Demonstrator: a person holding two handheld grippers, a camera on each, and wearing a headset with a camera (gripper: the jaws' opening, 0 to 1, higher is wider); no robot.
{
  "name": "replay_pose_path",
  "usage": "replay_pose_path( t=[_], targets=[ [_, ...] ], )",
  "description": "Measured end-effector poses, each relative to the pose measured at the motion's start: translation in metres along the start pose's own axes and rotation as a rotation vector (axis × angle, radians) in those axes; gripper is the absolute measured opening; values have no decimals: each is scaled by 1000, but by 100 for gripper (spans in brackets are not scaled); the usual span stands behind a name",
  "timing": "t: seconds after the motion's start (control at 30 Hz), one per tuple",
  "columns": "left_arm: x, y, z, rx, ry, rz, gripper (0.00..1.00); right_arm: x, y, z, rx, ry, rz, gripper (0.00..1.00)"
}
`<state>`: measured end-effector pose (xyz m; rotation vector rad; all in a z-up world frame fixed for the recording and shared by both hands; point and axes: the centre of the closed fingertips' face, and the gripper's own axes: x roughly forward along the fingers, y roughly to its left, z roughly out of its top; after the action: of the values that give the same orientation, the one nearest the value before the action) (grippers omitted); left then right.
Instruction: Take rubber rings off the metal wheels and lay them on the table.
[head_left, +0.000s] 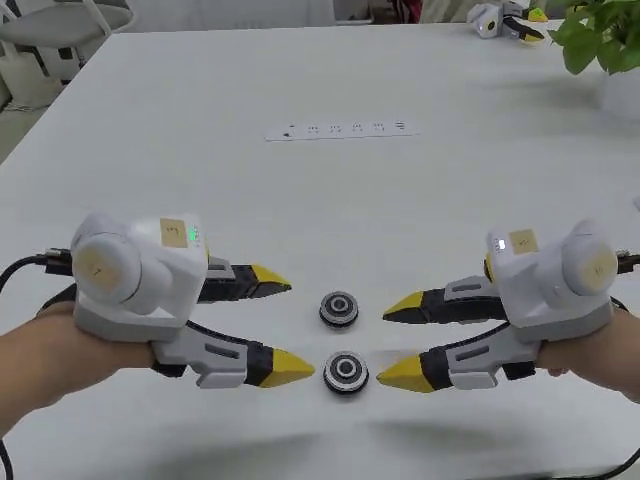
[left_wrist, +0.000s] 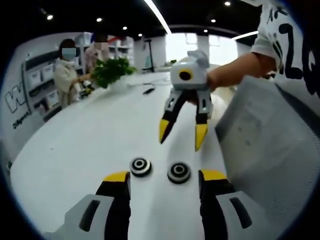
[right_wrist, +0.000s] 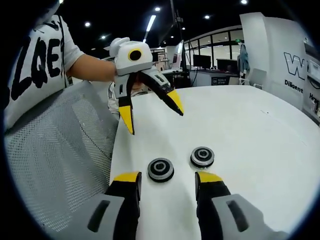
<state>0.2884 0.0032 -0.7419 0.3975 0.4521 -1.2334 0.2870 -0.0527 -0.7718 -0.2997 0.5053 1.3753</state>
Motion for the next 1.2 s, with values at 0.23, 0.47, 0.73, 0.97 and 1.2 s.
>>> replay_pose_path(
  t=[0.23,0.47,0.73,0.97,1.2],
  targets=[
    [7,-4,-5,-10,10,-22,51,5,2,-6,5,14,15,38],
    [12,-5,-7,-19,10,-40,48,11,5,-14,12,36,31,36],
    [22,-13,-12,-17,25,-75,43,18,8,-18,21,41,46,35],
    [31,-21,-16,-22,43,-110,38,22,12,-20,17,55,65,34],
    [37,-24,-20,-39,52,-129,33,23,13,-23,21,63,72,34]
  ],
)
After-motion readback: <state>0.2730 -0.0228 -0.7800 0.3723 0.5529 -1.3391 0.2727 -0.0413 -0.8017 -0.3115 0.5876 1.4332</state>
